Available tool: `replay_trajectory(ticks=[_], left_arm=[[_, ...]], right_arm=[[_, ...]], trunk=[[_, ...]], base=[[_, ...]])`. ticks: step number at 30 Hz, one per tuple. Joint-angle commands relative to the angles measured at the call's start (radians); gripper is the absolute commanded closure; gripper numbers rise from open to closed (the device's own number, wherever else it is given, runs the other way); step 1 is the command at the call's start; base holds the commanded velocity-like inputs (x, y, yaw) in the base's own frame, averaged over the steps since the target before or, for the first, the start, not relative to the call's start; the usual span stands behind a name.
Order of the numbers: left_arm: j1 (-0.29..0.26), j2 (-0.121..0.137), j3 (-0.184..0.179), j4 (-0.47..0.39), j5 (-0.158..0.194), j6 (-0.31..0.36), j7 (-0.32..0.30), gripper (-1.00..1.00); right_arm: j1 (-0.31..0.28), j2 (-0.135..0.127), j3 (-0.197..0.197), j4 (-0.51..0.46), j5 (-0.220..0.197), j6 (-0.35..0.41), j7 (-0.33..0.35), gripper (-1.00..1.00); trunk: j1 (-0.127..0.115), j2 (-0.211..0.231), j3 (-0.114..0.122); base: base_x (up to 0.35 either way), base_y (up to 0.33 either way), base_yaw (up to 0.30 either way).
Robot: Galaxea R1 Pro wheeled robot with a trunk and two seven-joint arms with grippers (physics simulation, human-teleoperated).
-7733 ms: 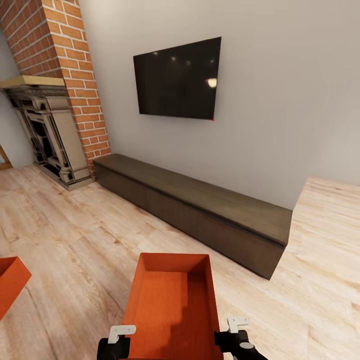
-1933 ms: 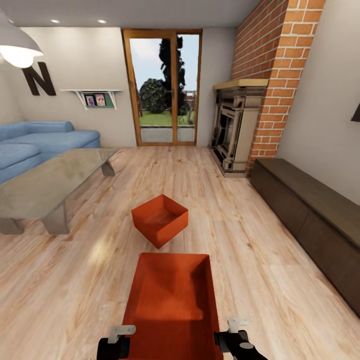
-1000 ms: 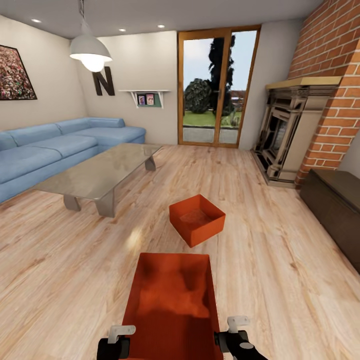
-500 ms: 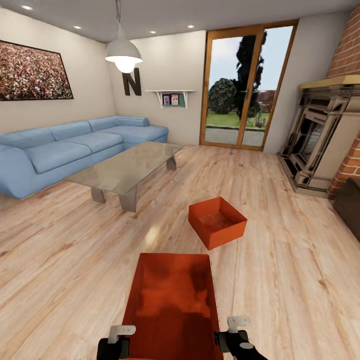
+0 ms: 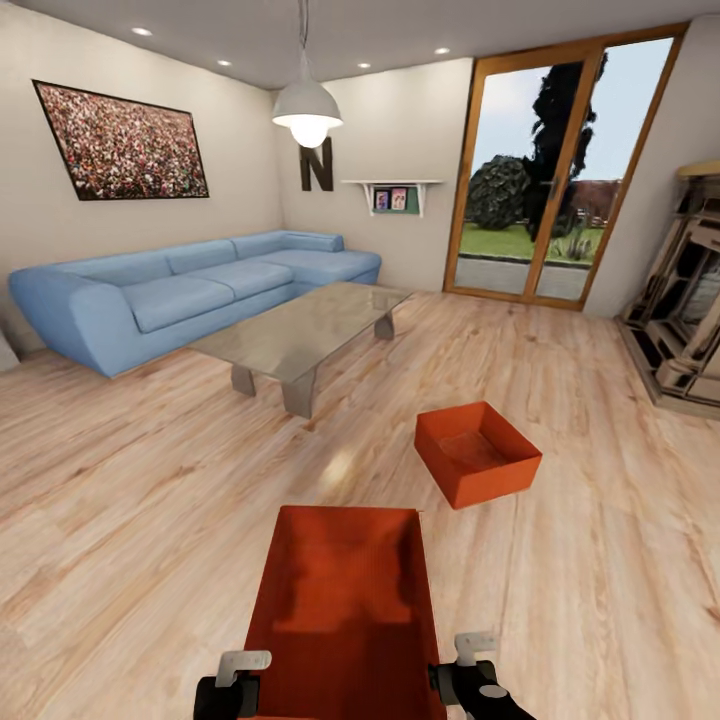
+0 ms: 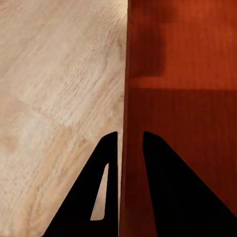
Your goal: Move the two storage containers from the living room to the garage. In the garage, place one container on the floor and stack the other container on top of it (either order is fine).
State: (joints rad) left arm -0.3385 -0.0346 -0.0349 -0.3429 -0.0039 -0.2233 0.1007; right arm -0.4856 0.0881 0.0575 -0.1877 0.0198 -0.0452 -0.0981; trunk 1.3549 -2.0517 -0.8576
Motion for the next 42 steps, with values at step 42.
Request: replay_trajectory(ticks=[42], left_arm=[[0.0,0.001,0.006,0.001,0.002,-0.004,0.016,1.0]], right_arm=[[-0.001,-0.001,0.001,0.001,0.006,-0.002,-0.011,1.0]], trunk=[[0.0,0.0,-0.001]], base=[[0.0,0.0,0.292]])
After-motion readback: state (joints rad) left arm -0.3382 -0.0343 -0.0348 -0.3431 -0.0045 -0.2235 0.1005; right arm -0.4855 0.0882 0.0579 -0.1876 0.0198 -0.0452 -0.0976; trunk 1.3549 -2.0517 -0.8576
